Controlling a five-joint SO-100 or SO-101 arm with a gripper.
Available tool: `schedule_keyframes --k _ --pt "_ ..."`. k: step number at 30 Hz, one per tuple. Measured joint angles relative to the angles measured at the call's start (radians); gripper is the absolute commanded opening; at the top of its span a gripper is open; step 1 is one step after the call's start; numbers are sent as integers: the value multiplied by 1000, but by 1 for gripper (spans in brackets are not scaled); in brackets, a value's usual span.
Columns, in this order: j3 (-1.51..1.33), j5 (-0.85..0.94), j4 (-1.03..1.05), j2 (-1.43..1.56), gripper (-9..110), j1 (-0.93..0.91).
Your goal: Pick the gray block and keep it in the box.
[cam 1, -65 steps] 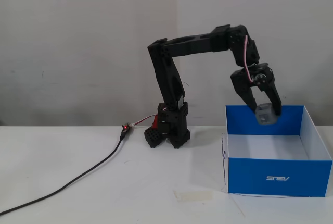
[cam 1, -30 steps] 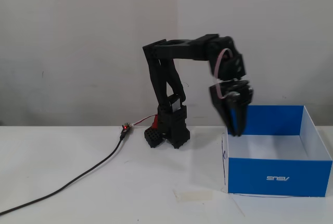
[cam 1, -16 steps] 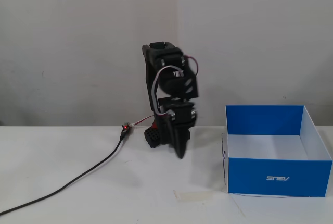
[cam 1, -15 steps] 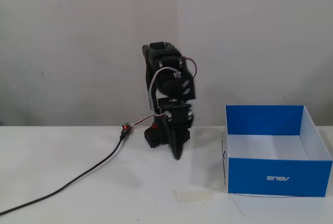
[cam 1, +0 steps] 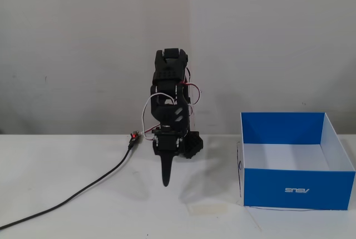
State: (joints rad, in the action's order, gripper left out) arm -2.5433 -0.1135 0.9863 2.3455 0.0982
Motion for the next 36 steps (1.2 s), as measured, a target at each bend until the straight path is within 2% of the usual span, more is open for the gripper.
schedule_keyframes --k 10,17,27,36 --pt "-158 0 -103 92 0 -15" --pt "-272 0 -107 270 0 -5" --pt "-383 0 -43 509 0 -2" --pt "-463 0 100 864 0 -31"
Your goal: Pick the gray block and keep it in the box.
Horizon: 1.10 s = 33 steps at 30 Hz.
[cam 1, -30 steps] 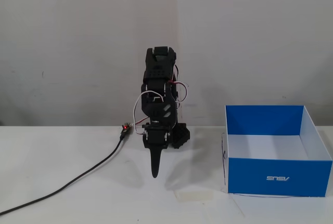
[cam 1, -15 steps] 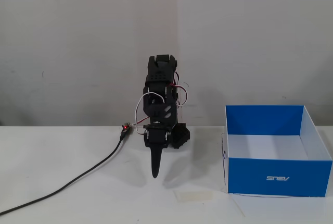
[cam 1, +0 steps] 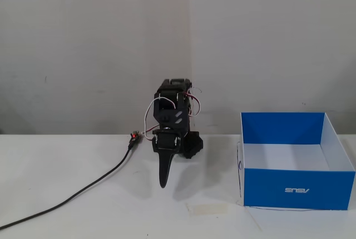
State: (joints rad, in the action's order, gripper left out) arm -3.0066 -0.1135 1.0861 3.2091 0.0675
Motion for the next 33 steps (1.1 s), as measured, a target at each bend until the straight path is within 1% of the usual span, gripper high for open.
schedule_keyframes --k 2,8,33 --pt "-6 0 48 91 0 5" --pt "-6 0 98 103 0 -21" --pt "-8 0 101 103 0 -35"
